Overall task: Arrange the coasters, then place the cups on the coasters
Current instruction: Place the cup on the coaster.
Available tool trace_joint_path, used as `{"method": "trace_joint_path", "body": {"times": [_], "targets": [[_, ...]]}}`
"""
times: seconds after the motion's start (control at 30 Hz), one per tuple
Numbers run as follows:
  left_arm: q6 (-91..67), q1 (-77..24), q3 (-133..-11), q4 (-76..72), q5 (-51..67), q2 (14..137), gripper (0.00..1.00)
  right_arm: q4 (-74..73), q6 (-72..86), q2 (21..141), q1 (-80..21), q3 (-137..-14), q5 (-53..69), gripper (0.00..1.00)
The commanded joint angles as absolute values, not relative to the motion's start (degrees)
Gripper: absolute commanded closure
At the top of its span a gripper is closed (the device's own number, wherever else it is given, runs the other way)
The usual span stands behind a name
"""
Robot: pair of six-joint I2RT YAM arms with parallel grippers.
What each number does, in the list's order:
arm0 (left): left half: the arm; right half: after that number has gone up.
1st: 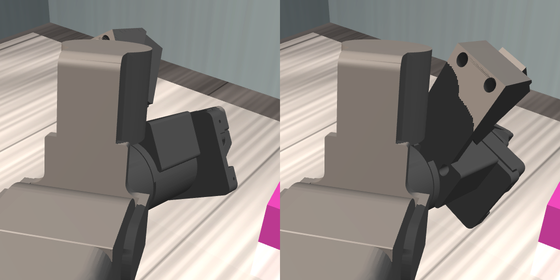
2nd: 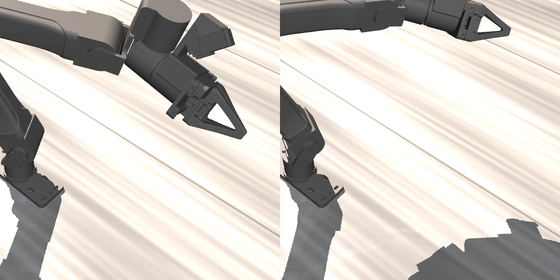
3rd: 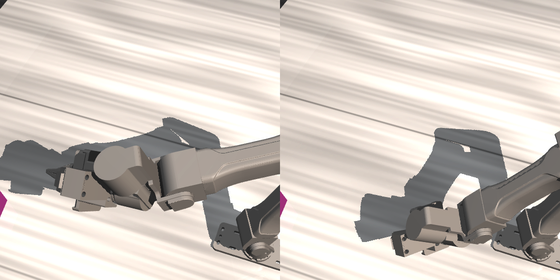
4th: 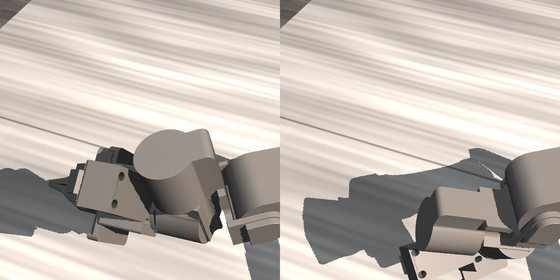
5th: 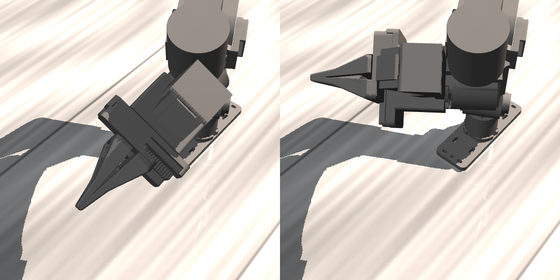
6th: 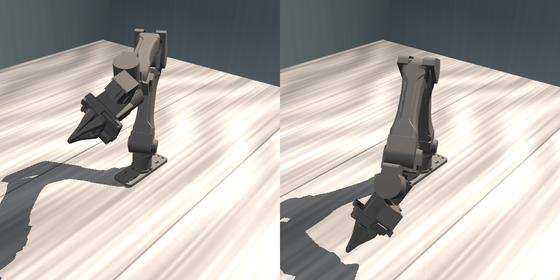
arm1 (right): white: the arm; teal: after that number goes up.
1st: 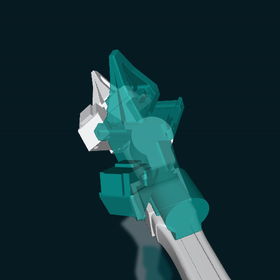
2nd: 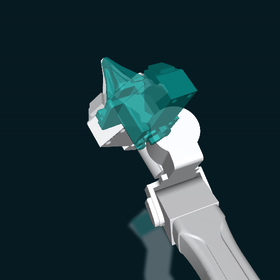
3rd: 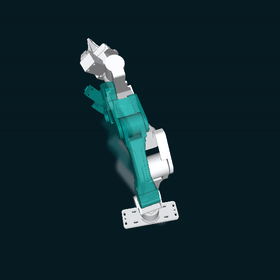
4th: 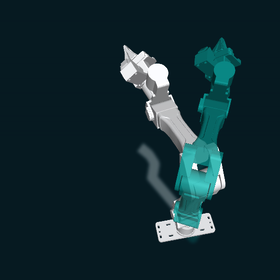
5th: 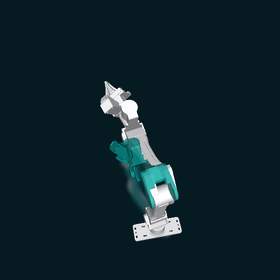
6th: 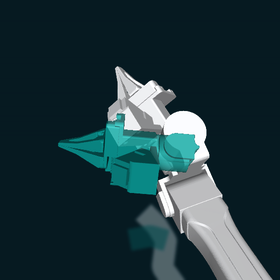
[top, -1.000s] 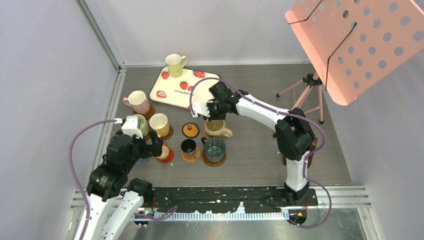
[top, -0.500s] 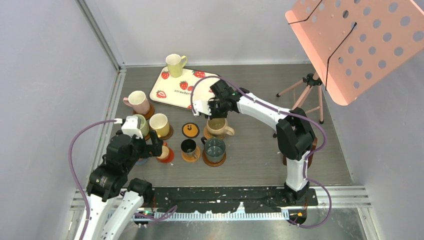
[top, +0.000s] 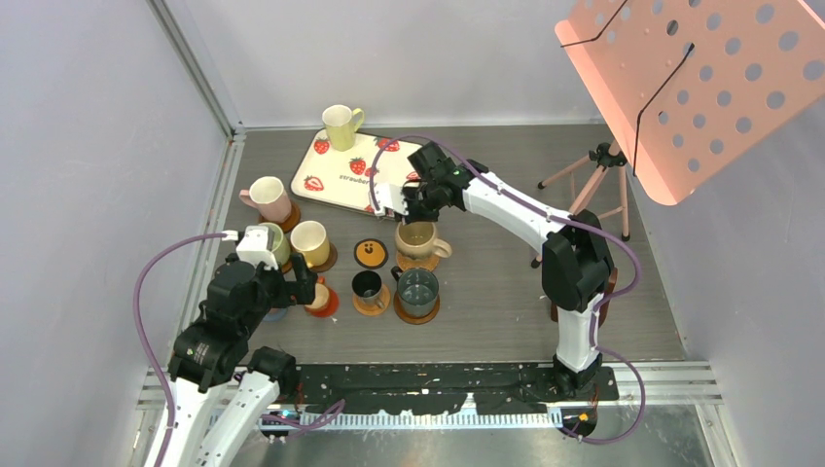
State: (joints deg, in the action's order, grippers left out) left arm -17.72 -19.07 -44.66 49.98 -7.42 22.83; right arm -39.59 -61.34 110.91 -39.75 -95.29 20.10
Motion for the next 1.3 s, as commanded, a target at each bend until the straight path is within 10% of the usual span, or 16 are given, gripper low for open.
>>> {"method": "trace_joint_path", "body": {"times": [0.0,0.97,1.27], "targets": [[-17.43,-19.07,-44.59,48.03,-6.90,22.06,0.01,-38.34,-61.53,108.46,-39.90,-96.94,22.58,0.94],[-17.40,-19.08,-44.56,48.22,-7.60,21.84,0.01,-35.17,-61.29,112.10,-41.22,-93.78,23.04,0.94],[-17.40,-19.07,-44.56,48.16,-7.56,21.88,0.01,-33.27,-60.35,111.71,-41.22,-92.24,22.18,0.80]]}}
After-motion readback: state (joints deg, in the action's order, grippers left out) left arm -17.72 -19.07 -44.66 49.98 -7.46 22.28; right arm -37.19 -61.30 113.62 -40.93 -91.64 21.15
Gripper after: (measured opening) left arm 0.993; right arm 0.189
